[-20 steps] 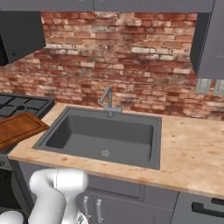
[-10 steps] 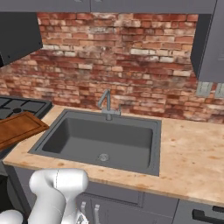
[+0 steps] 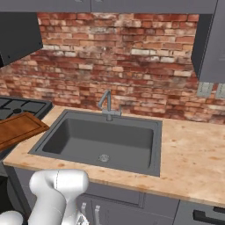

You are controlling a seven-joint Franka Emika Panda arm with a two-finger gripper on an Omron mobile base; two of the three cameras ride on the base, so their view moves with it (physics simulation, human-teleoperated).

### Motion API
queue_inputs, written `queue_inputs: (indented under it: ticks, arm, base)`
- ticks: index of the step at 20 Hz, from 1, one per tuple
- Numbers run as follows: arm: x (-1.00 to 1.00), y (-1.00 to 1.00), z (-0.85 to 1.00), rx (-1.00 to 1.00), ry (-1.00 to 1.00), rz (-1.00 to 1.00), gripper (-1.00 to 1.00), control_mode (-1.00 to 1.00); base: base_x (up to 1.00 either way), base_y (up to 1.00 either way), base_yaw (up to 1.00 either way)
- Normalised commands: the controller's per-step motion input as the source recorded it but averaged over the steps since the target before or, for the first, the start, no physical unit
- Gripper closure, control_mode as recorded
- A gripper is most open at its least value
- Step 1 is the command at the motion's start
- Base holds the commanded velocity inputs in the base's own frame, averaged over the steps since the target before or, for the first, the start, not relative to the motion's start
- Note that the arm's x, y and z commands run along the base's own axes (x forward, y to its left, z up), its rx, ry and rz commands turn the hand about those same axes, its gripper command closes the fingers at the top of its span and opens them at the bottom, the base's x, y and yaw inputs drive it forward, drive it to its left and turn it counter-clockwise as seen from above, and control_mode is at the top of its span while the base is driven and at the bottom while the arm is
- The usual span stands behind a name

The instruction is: Move the cutting board and knife to the sink. Then move spray from the cabinet to the counter.

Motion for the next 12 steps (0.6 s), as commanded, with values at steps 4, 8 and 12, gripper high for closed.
queue_inputs:
  ticks: [4, 8, 12]
  arm:
    - [0.0, 0.0, 0.0, 0.0, 0.0, 0.0, 1.0, 1.0]
    - [0.0, 0.0, 0.0, 0.0, 0.0, 0.0, 1.0, 1.0]
    - [0.0, 0.0, 0.0, 0.0, 0.0, 0.0, 1.0, 1.0]
  base:
    - [0.0, 0.0, 0.0]
    - [-0.01, 0.0, 0.0]
    - [-0.01, 0.0, 0.0]
